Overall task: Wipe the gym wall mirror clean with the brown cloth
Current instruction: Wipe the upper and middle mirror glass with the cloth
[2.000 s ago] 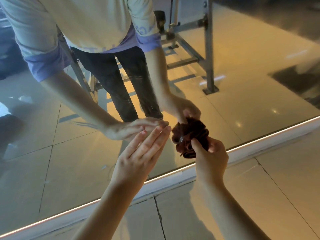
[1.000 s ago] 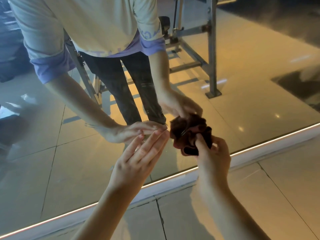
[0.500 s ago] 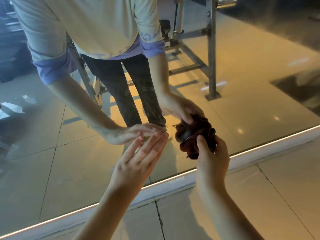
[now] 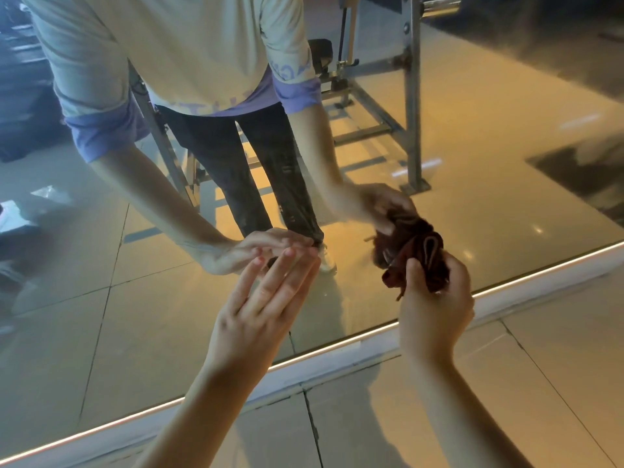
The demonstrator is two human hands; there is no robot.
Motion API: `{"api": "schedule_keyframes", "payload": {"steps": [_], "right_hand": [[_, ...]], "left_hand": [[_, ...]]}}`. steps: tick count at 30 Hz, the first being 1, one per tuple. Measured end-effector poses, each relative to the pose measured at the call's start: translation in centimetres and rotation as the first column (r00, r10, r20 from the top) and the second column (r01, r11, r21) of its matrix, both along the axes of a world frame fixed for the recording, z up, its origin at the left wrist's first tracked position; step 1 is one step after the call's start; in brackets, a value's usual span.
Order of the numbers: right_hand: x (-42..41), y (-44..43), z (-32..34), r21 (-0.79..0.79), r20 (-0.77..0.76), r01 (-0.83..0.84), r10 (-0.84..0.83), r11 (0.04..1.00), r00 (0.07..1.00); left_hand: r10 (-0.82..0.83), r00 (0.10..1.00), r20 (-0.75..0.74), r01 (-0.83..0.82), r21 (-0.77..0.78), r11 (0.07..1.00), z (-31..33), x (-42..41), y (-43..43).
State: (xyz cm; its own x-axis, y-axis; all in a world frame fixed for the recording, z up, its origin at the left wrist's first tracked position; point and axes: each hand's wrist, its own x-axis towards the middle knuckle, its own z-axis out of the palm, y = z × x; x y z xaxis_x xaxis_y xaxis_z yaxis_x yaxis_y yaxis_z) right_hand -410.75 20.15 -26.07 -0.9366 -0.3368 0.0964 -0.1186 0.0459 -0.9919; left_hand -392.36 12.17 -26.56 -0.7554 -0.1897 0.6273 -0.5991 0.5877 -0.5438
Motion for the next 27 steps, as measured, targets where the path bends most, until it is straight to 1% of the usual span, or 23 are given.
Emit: {"api": "schedule_keyframes", "payload": {"steps": [2,5,7,10,12,15,17,19,21,22,23,25,27], "right_hand": [[1.0,-0.4,-0.3,0.016,-0.015,0.01,-0.01,1.0,1.0],[3.8,0.2,-0.7,0.05,-0.112,-0.13,0.135,0.99,0.984],[3.8,0.6,-0.8,0.028,-0.121,-0.176,0.178,0.984,0.977],[2.7,0.1,-0.9,-0.011,-0.101,-0.094,0.093,0.995,0.991],[3.5,-0.3,-0.9,0.016,-0.076,-0.046,0.047,0.999,0.996],[5.1,-0.2,-1.1,0.061,-0.061,-0.1,0.103,0.993,0.993],[4.2,0.1,-0.6,0.032,-0.06,-0.14,0.141,0.99,0.988],[2.2,0.1,-0.2,-0.001,-0.087,-0.079,0.079,0.997,0.993],[1.3,-0.3,0.1,-0.009,-0.074,-0.003,0.002,1.0,0.997],[1.6,-0.4,0.1,0.003,-0.072,0.005,-0.004,1.0,0.997],[2.3,-0.4,0.0,0.024,-0.079,-0.017,0.019,1.0,0.997],[4.1,-0.1,-0.3,0.062,-0.087,-0.121,0.127,0.991,0.988],[4.8,0.2,-0.2,0.056,-0.099,-0.199,0.204,0.978,0.974]], "left_hand": [[-0.016,1.0,-0.002,0.016,-0.008,1.0,0.0,0.1,-0.1],[-0.028,0.999,-0.022,0.028,-0.023,0.999,-0.1,0.0,-0.2],[-0.035,0.999,-0.037,0.034,-0.027,0.999,-0.2,0.0,-0.3],[-0.054,0.998,-0.041,0.054,-0.013,0.998,-0.1,0.0,-0.4],[-0.062,0.997,-0.041,0.061,-0.018,0.998,-0.1,0.0,-0.4],[-0.059,0.997,-0.04,0.057,-0.04,0.998,-0.2,-0.1,-0.5],[-0.054,0.998,-0.032,0.053,-0.033,0.998,-0.3,0.1,-0.5],[-0.05,0.998,-0.03,0.05,-0.016,0.999,-0.3,0.3,-0.5],[-0.051,0.998,-0.025,0.051,0.003,0.999,-0.2,0.4,-0.4],[-0.05,0.999,-0.021,0.05,0.009,0.999,-0.1,0.5,-0.4],[-0.047,0.999,-0.015,0.047,0.01,0.999,0.1,0.5,-0.3],[-0.037,0.999,-0.001,0.037,-0.003,0.999,0.3,0.7,-0.3],[-0.034,0.999,-0.002,0.034,-0.021,0.999,0.5,1.0,-0.3]]}}
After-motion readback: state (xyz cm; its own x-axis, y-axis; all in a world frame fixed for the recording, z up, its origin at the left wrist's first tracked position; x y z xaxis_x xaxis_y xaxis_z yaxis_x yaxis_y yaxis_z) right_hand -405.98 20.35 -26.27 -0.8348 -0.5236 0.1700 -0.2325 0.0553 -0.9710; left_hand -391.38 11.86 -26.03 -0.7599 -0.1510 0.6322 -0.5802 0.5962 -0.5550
